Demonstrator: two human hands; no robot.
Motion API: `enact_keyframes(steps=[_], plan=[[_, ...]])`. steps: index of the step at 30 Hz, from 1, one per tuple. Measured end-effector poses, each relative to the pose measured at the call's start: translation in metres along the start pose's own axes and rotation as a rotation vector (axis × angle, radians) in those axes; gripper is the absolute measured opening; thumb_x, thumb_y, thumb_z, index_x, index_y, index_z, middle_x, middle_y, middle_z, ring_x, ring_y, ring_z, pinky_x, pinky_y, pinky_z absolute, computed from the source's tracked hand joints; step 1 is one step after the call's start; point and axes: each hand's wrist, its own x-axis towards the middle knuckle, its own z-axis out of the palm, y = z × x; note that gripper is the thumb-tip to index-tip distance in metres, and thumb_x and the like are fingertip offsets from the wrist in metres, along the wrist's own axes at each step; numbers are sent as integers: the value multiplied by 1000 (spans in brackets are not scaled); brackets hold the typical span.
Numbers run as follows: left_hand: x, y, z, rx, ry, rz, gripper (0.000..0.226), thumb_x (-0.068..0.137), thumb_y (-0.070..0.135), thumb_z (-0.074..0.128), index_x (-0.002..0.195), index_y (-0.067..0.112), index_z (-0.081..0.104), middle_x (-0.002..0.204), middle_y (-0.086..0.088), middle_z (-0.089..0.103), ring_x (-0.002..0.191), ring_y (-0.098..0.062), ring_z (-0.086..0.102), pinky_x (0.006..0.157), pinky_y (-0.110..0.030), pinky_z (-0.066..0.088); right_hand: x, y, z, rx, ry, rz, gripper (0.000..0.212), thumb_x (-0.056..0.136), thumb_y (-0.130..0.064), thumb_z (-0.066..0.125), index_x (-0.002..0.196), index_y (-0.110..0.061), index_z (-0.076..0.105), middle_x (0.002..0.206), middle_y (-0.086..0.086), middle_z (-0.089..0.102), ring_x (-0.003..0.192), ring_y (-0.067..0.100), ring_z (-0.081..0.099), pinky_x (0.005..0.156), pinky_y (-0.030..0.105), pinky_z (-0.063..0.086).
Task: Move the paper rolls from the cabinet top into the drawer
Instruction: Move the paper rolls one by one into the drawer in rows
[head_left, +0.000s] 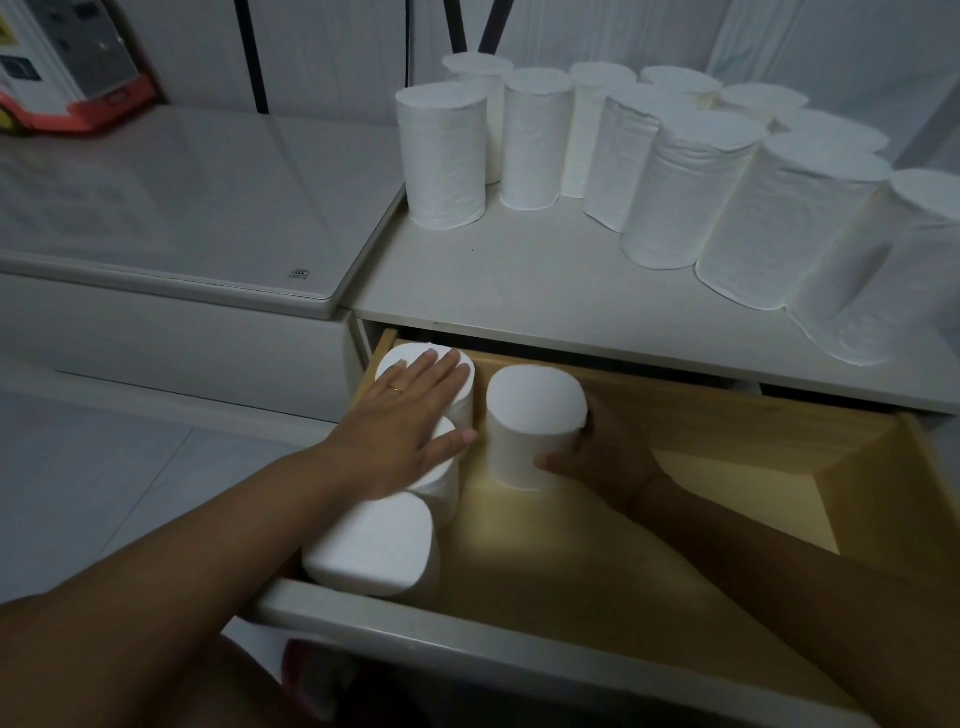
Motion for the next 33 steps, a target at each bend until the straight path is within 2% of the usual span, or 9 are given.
enact_keyframes(steps=[3,8,16,19,23,28,32,33], plan=[[0,4,1,11,-5,18,83,81,68,8,150,24,-2,158,7,-10,144,-8,-15,116,-28,-10,1,4,5,-54,0,35,80,67,-18,81,134,-21,38,132,2,50,119,18,48,91,27,44],[0,11,1,16,-10,50,82,81,68,9,151,26,-1,158,7,-10,143,-7,-16,115,-28,-11,3,3,12,-60,28,42,79,68,-23,80,135,-21,38,133,3,51,118,19,49,91,29,46],[0,12,1,22,-12,62,82,80,69,6,150,28,-2,154,12,-16,141,-5,-19,113,-25,-15,4,1,15,-72,50,25,78,66,-24,82,132,-18,41,131,3,53,115,16,49,90,27,47],[0,11,1,23,-5,65,80,82,68,9,150,28,-2,152,13,-17,141,-4,-19,111,-23,-17,6,-1,17,-83,31,32,80,66,-26,82,134,-18,40,132,4,52,117,19,50,92,35,51],[0,11,1,24,2,66,82,80,70,7,150,28,-2,151,14,-17,140,-4,-20,108,-20,-20,6,-2,17,-82,18,37,81,66,-25,82,135,-19,39,132,3,51,118,20,49,93,38,51],[0,12,2,20,0,68,81,81,69,7,150,28,-1,156,10,-13,141,-5,-20,112,-23,-17,7,-12,11,-145,-43,21,78,69,-21,80,136,-18,38,134,4,51,120,20,48,96,33,48],[0,13,-1,-33,51,66,78,84,67,13,150,29,0,157,11,-10,141,-4,-20,107,-16,-21,1,-35,0,-329,14,-67,66,71,-29,78,127,-13,47,125,6,56,102,14,52,81,23,48],[1,12,-3,-55,83,58,77,84,67,15,150,29,2,157,11,-8,141,-3,-19,108,-17,-20,-1,-43,-5,-376,48,-92,63,71,-32,77,123,-13,48,119,7,57,98,14,52,78,24,49]])
